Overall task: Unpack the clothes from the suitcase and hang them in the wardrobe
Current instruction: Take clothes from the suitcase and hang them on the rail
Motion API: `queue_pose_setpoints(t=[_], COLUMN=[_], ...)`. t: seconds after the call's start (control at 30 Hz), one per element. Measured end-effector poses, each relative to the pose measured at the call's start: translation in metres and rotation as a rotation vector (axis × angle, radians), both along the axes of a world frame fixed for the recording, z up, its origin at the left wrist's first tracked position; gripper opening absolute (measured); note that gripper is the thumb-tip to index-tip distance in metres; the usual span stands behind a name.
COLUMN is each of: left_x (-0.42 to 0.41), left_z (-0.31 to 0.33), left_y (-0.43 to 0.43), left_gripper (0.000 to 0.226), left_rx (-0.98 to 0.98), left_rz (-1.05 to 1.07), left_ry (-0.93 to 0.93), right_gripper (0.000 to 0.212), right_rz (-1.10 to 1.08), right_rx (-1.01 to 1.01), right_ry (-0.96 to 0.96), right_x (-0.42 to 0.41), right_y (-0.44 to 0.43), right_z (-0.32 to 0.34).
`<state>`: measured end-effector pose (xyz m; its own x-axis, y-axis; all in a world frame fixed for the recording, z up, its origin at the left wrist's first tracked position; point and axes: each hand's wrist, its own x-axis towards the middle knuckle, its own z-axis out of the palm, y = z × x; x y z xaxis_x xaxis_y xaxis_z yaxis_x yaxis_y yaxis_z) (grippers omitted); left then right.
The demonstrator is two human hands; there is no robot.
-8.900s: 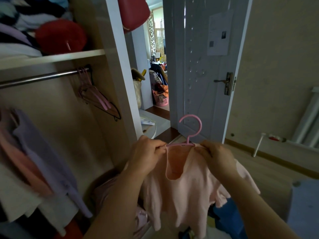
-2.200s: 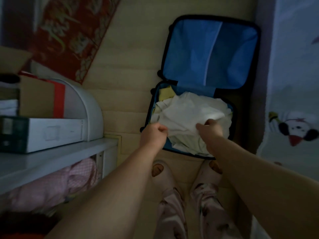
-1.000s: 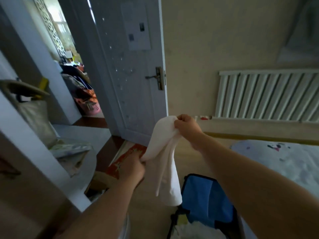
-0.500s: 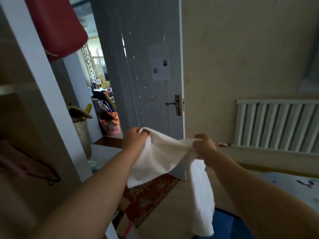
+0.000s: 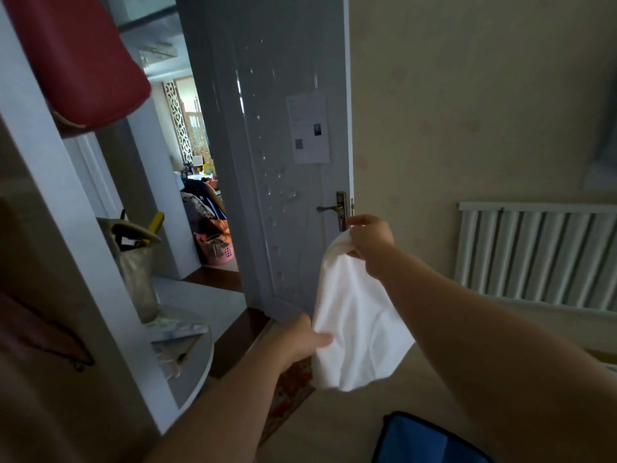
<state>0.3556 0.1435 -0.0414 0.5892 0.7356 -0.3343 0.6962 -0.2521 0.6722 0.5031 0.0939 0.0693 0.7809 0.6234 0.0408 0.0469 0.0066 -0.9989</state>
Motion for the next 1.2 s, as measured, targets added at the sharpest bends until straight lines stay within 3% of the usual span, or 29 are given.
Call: queue_pose_setpoints(t=[0.13, 0.23, 0.33, 0.47, 0.6, 0.8, 0.93, 1.03, 1.13, 1.2], left_x=[0.018, 0.036, 0.048, 0.041, 0.025, -0.010, -0.037, -0.062, -0.084, -0.098], left_z=[0.018, 0.038, 0.046, 0.036, 0.034, 0.044, 0.044, 0.043, 0.045, 0.049], left_y=[-0.002, -0.002, 0.001, 0.011, 0.009, -0.005, -0.005, -0.015, -0.028, -0.034], left_gripper=[0.047, 0.039, 0.035, 0.037, 0.040, 0.038, 0.044, 0.044, 0.060, 0.078], left_rx=[-0.052, -0.097, -0.061, -0.109, -0.169, -0.201, -0.199, -0.225, -0.275, -0.314], left_rz=[0.170, 0.341, 0.431, 0.583, 0.622, 0.660, 0.702, 0.685, 0.648, 0.586], left_ry=[-0.273, -0.480, -0.485, -0.490, -0.478, -0.449, -0.460, -0.445, -0.410, -0.388], right_gripper=[0.047, 0.037, 0.029, 0.036, 0.025, 0.043, 0.023, 0.023, 0.011, 0.031], right_rz=[0.188, 0.326, 0.430, 0.601, 0.770, 0.909, 0.862, 0.876, 0.843, 0.865], right_rx=[-0.061, -0.190, -0.276, -0.356, -0.446, -0.565, -0.502, -0.450, -0.327, -0.344], right_ry=[-0.031, -0.115, -0.244, -0.311, -0.358, -0.615, -0.699, -0.452, 0.070, 0.183], right_x=[0.012, 0.016, 0.020, 0.023, 0.010, -0.017, -0.038, -0.058, -0.070, -0.072], right_y=[-0.009, -0.025, -0.043, -0.065, -0.070, -0.058, -0.051, -0.044, -0.040, -0.035], right_z=[-0.009, -0.025, -0.045, -0.061, -0.071, -0.085, -0.091, -0.088, -0.077, -0.071])
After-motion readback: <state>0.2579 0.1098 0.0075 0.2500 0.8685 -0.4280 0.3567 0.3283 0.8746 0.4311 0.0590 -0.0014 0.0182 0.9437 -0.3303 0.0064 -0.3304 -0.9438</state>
